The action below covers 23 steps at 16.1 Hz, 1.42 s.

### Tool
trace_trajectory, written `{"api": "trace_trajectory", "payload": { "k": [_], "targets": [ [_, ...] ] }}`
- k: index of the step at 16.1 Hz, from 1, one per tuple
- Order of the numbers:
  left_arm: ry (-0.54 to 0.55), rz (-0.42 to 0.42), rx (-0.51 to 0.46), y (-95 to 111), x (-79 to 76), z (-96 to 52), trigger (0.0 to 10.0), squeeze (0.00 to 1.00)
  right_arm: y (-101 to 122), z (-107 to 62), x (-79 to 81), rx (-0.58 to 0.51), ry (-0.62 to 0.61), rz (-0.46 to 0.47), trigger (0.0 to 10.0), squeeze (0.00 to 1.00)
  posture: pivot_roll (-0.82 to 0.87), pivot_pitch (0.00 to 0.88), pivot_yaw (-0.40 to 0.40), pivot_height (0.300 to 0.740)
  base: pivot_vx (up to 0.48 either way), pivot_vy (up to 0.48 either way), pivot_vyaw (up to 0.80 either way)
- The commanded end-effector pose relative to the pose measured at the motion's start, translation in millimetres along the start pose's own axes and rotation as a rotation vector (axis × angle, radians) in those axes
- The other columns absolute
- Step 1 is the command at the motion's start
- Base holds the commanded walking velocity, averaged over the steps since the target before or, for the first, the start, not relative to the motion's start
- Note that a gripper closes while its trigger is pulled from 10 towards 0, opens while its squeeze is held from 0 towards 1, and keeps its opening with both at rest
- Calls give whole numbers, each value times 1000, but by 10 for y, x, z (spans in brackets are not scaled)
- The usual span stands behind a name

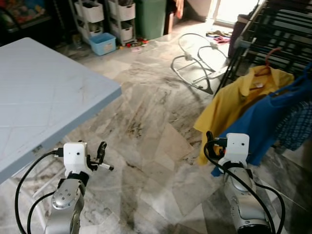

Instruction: Hang hanger

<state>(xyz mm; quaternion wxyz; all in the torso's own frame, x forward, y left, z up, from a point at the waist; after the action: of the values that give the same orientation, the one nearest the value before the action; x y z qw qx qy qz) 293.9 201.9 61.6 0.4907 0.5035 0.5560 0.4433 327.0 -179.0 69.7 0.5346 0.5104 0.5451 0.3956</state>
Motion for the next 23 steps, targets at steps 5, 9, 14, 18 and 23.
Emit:
{"api": "trace_trajectory", "payload": {
  "k": [5, 9, 14, 18, 23],
  "targets": [
    [4, -9, 32, -93, 10, -66, 10000, 0, -39, 0, 61, 20, 20, -6, 10000, 0, -80, 38, -15, 740, 0, 0, -744],
    [4, -14, 33, -91, -1, -40, 10000, 0, -13, 27, 85, 14, 23, -10, 10000, 0, -82, 39, -14, 740, 0, 282, -742],
    [-4, -11, 45, -120, -39, -59, 10000, 0, -47, -1, 62, 20, 15, -13, 10000, 0, -90, 51, -10, 740, 0, 439, -742],
    [-9, 6, 44, -112, -31, -54, 10000, 0, -48, -3, 70, 19, 8, -16, 10000, 0, -91, 57, -8, 740, 0, 234, -741],
    [-48, 8, 29, -105, -132, -52, 10000, 0, -27, 3, 89, 4, 12, -32, 10000, 0, -91, 58, -11, 740, 0, 0, 0]
  ]
}}
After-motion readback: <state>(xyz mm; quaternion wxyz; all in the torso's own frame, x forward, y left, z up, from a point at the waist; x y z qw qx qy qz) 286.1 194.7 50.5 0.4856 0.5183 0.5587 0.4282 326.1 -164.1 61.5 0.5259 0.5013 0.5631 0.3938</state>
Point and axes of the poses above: a point about 5 cm out from each wrist's last joint towards the gripper, its own z axis pointing out of the wrist towards the gripper, its own y axis along the axis of the wrist's last joint, x = y × z, the point moved 4 cm from there along z, pointing out of the wrist towards the gripper, and after that the axes turned 6 degrees about -z, right-handed, at the moved point
